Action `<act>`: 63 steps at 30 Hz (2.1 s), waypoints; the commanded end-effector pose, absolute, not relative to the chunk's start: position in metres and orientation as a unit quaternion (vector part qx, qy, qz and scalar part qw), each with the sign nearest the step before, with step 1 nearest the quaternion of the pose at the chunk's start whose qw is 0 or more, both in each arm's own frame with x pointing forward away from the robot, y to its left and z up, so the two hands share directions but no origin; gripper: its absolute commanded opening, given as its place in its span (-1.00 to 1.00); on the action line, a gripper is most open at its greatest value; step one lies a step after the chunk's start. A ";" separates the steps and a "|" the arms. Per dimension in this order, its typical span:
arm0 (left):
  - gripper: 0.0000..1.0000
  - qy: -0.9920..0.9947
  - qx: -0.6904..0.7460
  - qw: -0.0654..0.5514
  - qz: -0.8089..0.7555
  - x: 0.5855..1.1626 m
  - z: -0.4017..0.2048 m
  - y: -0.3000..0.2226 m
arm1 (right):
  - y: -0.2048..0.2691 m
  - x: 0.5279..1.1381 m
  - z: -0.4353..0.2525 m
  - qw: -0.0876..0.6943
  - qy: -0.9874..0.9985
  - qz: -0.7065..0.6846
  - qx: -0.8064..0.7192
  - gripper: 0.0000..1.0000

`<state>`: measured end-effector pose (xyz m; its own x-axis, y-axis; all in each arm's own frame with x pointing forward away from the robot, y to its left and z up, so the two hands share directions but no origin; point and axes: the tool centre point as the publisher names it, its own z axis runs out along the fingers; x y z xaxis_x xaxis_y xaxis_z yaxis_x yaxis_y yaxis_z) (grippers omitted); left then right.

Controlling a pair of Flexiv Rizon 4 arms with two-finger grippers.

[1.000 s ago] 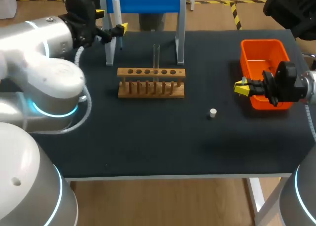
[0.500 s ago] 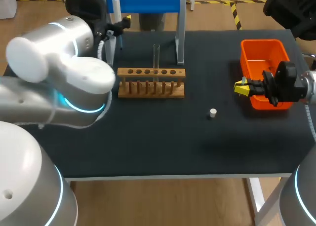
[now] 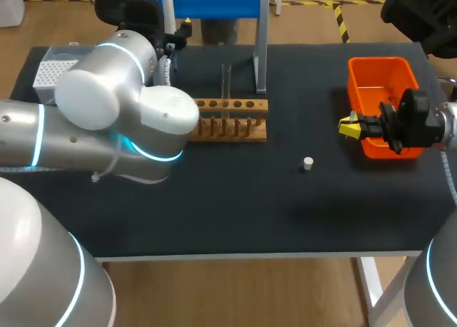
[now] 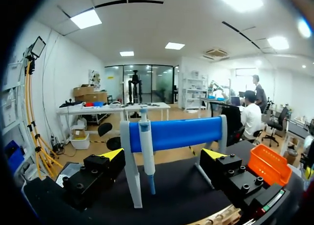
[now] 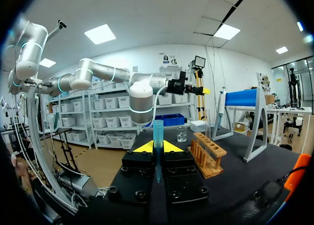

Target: Invert the test tube, pick up the pipette, mount the tip to pipette, aspirate from beaker and dispense into the tube, eject the tip, return the pipette, and cap with the stopper.

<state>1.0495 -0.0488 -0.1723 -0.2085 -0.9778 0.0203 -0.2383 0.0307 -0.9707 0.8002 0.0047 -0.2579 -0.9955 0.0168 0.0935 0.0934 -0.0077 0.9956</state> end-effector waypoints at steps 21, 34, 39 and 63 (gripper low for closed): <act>0.59 0.573 -0.530 0.430 -0.454 1.104 -0.178 -0.045 | 0.004 0.799 -0.258 0.027 -0.704 -0.709 -0.039 -1.00; 0.48 0.591 -0.521 0.404 -0.465 1.121 -0.187 -0.040 | 0.004 0.799 -0.258 0.027 -0.704 -0.709 -0.039 -1.00; 0.32 0.595 -0.520 0.398 -0.466 1.127 -0.190 -0.041 | 0.004 0.799 -0.258 0.027 -0.704 -0.709 -0.039 -1.00; 0.00 0.595 -0.522 0.396 -0.466 1.151 -0.196 -0.046 | 0.004 0.799 -0.258 0.027 -0.704 -0.709 -0.039 -1.00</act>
